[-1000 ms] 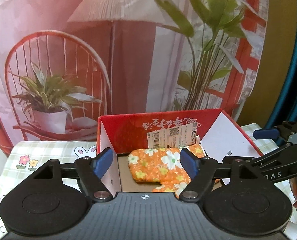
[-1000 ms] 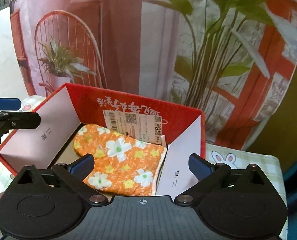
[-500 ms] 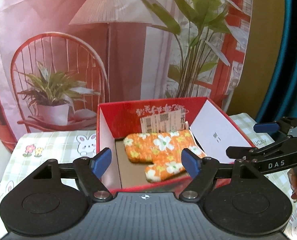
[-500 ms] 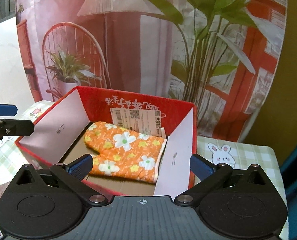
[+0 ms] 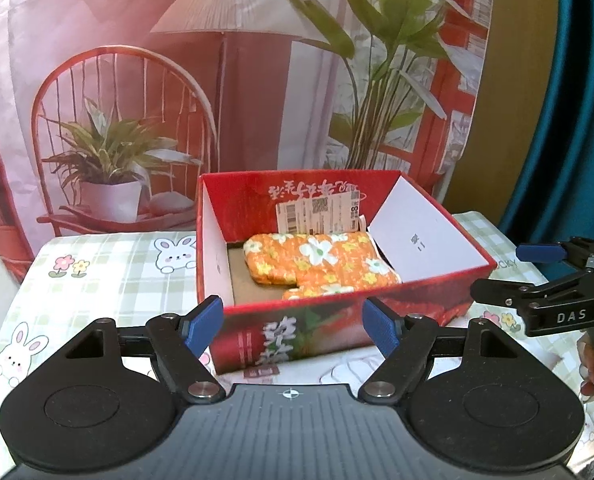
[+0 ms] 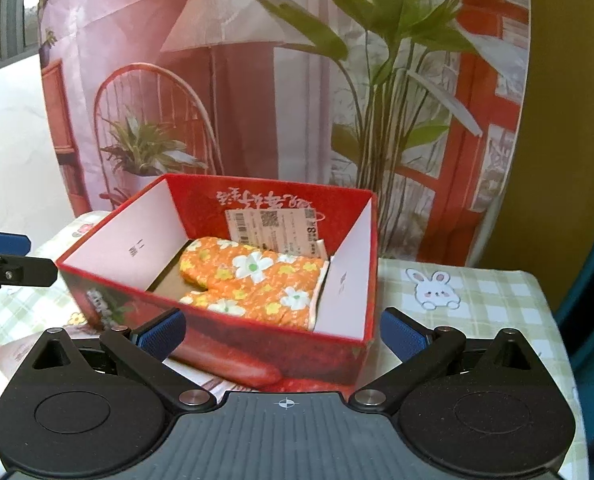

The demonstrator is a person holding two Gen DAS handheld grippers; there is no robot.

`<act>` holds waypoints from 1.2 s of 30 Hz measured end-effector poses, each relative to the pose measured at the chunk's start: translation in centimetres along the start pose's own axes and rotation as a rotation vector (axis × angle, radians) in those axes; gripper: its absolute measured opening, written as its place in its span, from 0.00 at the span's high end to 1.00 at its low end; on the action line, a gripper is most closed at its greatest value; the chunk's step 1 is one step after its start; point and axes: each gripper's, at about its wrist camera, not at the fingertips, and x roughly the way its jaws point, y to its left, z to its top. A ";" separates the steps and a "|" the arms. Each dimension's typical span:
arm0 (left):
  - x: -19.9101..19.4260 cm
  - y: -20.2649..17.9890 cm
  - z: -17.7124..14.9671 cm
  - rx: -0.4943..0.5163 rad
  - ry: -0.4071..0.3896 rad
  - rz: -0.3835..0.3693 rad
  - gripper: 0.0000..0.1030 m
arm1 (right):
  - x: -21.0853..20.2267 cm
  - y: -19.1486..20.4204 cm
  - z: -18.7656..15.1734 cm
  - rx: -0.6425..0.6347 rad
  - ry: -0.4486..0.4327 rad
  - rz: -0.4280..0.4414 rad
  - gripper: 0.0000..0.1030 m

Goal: Organize soft objects
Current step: 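Move the right gripper down to the white face-mask packet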

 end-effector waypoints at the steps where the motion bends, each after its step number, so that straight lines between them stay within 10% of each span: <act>1: -0.2 0.1 -0.2 -0.002 0.001 0.002 0.24 | -0.2 0.0 -0.2 0.001 -0.001 0.004 0.00; 13: 0.0 0.8 -2.6 -0.055 0.048 -0.046 0.27 | -1.5 0.8 -2.4 -0.002 -0.018 0.029 0.01; 21: 1.2 1.4 -4.8 -0.085 0.111 -0.090 0.48 | -1.1 3.4 -5.2 -0.030 0.005 0.053 0.04; 36: 3.8 5.0 -5.3 -0.212 0.157 -0.105 0.48 | -0.5 4.0 -9.4 0.006 0.039 0.091 0.16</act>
